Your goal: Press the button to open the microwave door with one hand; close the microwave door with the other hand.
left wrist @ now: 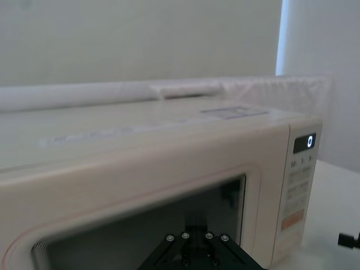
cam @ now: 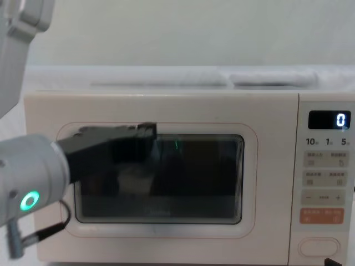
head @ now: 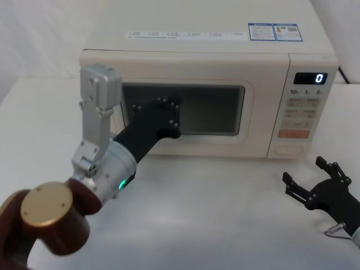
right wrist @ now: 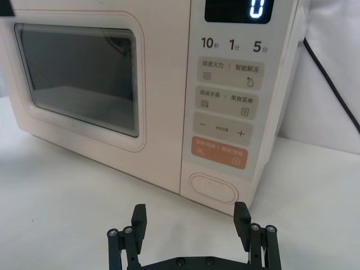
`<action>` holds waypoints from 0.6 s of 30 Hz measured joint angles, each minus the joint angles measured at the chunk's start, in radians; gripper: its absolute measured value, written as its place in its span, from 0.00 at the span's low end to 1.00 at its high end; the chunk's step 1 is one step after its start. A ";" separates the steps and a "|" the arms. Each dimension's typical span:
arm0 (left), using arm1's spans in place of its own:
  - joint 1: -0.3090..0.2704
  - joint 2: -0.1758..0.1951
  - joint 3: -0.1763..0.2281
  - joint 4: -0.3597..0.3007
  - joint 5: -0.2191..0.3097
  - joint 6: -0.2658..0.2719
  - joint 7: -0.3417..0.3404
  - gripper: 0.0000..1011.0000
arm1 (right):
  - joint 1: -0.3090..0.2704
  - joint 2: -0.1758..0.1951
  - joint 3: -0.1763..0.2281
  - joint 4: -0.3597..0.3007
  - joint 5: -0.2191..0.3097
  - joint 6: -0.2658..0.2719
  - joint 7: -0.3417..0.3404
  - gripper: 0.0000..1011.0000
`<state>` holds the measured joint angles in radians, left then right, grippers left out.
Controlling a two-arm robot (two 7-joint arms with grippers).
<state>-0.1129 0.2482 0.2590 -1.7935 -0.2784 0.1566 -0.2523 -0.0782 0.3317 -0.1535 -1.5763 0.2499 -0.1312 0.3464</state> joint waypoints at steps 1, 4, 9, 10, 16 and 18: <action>0.017 0.006 -0.003 -0.010 0.000 -0.002 0.008 0.00 | 0.000 0.000 0.000 0.000 0.000 0.000 0.000 0.99; 0.043 0.013 -0.012 -0.017 -0.004 -0.010 0.015 0.05 | 0.000 0.000 0.000 0.000 0.000 0.000 0.000 0.99; 0.095 0.026 -0.037 -0.019 -0.017 -0.042 0.024 0.20 | 0.000 0.000 0.000 0.000 0.000 0.000 0.000 0.99; 0.094 0.026 -0.037 -0.018 -0.017 -0.042 0.024 0.22 | 0.000 0.000 0.000 0.000 0.000 0.000 0.000 0.99; 0.113 0.029 -0.048 -0.008 -0.021 -0.061 0.031 0.39 | 0.000 0.000 0.000 0.000 0.000 0.000 0.000 0.99; 0.124 0.029 -0.051 0.002 -0.019 -0.072 0.036 0.47 | 0.000 0.000 0.000 0.000 0.000 0.000 0.000 0.99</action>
<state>0.0112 0.2775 0.2077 -1.7916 -0.2972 0.0849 -0.2163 -0.0783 0.3317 -0.1534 -1.5761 0.2502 -0.1310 0.3463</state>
